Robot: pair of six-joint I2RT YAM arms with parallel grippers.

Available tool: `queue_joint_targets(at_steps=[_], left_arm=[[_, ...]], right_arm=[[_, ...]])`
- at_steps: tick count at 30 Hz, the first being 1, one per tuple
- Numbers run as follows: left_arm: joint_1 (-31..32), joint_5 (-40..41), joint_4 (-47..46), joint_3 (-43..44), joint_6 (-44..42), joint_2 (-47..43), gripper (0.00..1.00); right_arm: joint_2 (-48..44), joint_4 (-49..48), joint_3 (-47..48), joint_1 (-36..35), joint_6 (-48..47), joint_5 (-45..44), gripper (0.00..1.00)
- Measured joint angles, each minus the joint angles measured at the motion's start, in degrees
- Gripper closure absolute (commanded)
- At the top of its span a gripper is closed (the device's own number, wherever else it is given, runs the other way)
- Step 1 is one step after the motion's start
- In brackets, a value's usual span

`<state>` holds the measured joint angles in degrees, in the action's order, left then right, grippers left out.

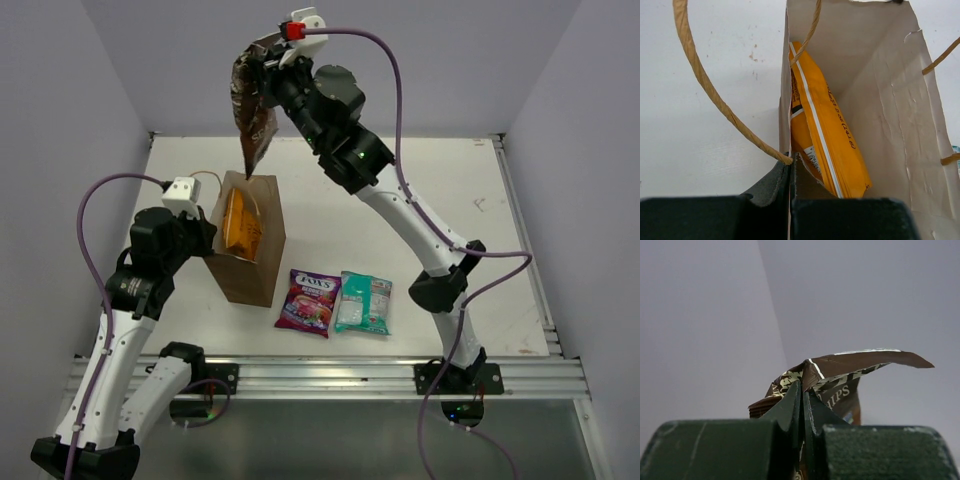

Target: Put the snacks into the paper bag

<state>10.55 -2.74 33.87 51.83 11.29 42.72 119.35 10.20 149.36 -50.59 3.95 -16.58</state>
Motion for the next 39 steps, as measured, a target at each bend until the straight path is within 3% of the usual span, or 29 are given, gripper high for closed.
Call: queue_joint_targets(at_steps=[11, 24, 32, 39], left_arm=[[0.0, 0.0, -0.1, -0.2, 0.0, -0.1, 1.0], [0.0, 0.0, -0.5, -0.5, 0.0, -0.4, 1.0], [0.0, -0.1, -0.6, -0.6, 0.0, -0.5, 1.0], [0.0, -0.2, -0.6, -0.7, 0.0, -0.8, 1.0]], right_arm=[[-1.7, -2.2, -5.9, -3.1, 5.9, 5.2, 1.0], [-15.2, -0.9, -25.7, -11.0, 8.1, 7.1, 1.0], [-25.0, 0.8, -34.0, -14.2, 9.2, 5.6, 1.0], [-28.3, 1.1, -39.5, -16.6, 11.1, 4.2, 1.0]])
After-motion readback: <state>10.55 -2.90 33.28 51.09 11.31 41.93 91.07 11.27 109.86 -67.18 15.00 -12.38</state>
